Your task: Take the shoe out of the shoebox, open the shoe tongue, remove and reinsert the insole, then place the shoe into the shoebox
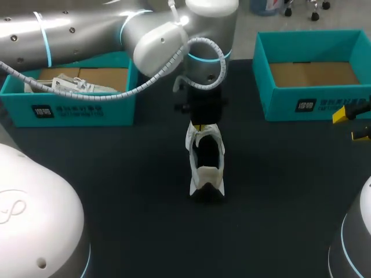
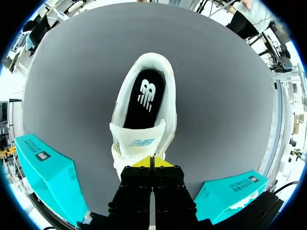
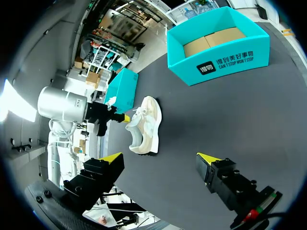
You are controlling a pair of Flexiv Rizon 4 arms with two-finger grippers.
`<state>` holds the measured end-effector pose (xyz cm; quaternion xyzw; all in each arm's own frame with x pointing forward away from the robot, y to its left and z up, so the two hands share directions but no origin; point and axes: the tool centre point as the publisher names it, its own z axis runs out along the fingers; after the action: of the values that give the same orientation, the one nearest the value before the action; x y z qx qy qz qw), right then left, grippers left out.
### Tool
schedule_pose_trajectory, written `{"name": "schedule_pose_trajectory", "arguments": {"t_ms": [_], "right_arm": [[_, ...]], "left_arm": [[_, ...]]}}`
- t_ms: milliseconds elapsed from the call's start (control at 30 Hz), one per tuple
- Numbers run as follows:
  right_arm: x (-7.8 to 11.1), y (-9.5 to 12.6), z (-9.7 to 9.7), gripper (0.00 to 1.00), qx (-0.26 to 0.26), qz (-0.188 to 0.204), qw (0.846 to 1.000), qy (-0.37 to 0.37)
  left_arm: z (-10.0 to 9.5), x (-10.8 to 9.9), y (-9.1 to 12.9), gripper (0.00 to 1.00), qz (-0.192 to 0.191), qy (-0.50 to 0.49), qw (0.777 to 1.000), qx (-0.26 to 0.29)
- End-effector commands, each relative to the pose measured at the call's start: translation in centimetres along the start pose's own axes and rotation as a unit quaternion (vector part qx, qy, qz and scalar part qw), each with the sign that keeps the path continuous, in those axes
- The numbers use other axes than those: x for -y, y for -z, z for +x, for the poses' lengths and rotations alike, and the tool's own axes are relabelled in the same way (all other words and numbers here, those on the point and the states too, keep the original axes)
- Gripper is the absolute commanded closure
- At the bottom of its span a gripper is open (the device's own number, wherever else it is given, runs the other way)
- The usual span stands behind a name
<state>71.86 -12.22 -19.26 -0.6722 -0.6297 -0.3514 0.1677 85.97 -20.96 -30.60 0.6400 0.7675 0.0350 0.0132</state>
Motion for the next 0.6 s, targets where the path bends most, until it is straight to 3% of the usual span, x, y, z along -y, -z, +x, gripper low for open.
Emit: {"name": "schedule_pose_trajectory", "arguments": {"t_ms": [33,300,600], "right_arm": [[0.0,-0.1,0.0,0.0,0.002,0.0,1.0,-0.001],[0.0,-0.1,0.0,0.0,0.002,0.0,1.0,-0.001],[0.0,-0.1,0.0,0.0,0.002,0.0,1.0,-0.001]], "left_arm": [[0.0,-0.9,1.4,1.0,-0.008,-0.011,1.0,0.01],[-4.6,-2.0,1.3,1.0,-0.005,-0.051,0.998,0.032],[-5.8,-0.6,0.5,1.0,0.006,-0.078,0.996,0.031]]}}
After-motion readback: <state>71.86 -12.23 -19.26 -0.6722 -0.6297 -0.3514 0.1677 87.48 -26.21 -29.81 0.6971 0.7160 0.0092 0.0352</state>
